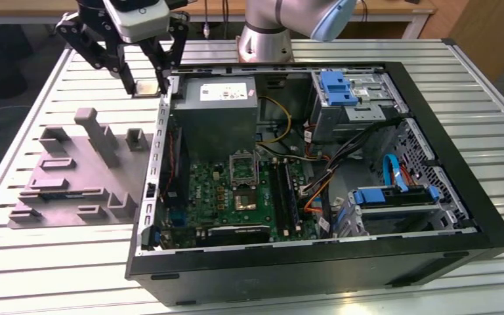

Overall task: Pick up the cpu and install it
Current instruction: 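Pick up the cpu and move it towards the insertion slot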

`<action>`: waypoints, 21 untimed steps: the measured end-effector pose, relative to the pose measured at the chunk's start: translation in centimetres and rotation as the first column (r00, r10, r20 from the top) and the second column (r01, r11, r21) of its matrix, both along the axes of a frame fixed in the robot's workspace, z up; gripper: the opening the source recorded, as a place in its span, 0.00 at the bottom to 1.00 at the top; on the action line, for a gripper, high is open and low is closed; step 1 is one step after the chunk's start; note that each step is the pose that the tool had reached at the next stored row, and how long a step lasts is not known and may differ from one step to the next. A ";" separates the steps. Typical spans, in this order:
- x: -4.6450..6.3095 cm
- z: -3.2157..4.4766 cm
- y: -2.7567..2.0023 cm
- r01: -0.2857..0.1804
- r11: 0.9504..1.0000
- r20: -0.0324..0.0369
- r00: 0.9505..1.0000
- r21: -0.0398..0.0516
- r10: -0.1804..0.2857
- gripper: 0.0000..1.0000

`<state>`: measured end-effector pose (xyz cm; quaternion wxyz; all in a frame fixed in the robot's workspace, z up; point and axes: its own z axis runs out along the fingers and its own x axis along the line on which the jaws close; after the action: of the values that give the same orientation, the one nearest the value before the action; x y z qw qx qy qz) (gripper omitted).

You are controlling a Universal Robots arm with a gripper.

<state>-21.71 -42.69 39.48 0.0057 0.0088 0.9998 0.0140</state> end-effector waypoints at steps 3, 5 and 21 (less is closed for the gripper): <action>0.3 0.00 0.00 0.000 1.000 0.000 1.000 0.000 0.000 0.47; 1.0 0.00 0.00 0.000 1.000 0.000 1.000 0.000 0.000 0.47; 6.6 -0.03 -0.22 0.000 1.000 0.000 1.000 0.000 0.000 0.47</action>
<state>-15.08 -42.91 39.46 0.0057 0.0090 0.9998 0.0140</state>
